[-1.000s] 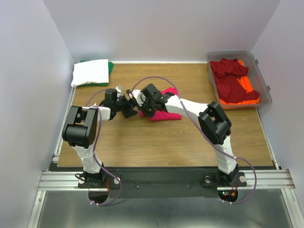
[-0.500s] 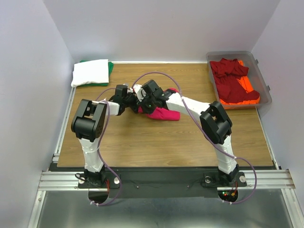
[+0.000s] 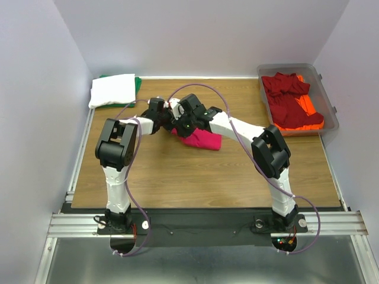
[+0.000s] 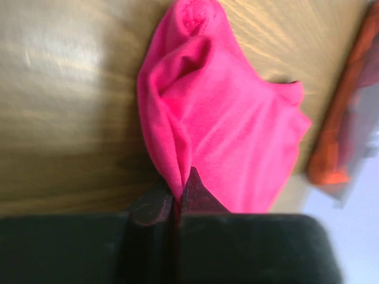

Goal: Fold and stack the t-shirts
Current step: Neatly place the folded tshirt to the corner

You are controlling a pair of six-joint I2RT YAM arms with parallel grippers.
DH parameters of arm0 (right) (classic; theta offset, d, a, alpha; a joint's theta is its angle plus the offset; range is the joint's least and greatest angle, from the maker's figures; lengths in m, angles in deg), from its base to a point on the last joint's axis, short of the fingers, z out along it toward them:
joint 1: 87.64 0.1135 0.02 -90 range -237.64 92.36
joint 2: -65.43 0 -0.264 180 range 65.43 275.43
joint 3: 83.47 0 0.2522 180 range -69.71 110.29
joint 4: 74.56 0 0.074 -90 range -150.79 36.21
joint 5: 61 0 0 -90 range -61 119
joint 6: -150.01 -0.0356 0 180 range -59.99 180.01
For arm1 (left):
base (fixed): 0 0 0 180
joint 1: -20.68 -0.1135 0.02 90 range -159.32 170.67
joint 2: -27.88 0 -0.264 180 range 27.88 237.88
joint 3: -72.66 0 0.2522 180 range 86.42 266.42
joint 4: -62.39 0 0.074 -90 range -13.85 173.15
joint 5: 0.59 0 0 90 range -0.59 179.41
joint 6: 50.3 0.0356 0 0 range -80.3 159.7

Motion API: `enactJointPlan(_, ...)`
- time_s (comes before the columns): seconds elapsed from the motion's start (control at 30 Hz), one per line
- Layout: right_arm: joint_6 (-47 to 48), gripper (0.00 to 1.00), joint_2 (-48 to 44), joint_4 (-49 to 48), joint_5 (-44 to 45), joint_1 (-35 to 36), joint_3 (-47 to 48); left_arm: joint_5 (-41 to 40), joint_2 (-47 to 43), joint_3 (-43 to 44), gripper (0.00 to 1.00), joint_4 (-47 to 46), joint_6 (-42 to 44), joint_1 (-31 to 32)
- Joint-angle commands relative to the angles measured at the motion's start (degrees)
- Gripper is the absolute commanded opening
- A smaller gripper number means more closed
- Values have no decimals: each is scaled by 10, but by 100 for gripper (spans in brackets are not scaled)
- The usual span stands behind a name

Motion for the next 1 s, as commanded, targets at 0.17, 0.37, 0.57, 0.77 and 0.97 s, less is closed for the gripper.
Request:
enactJointPlan(0.17,-14,99,-33,-15,-14,-52,8,-125,9,228,0,207,315,-3)
enactJointPlan(0.37,10,100,-83,-14,-9,-103,-47,-176,54,355,0,298,438,-29)
enactJointPlan(0.57,31,100,-125,-9,8,-131,-100,-180,117,511,0,345,529,-67)
enactJointPlan(0.77,42,100,-146,-7,23,-138,-130,-176,160,641,0,360,595,-104)
enactJointPlan(0.97,48,100,-146,-3,26,-140,-138,-194,154,673,0,338,656,-119)
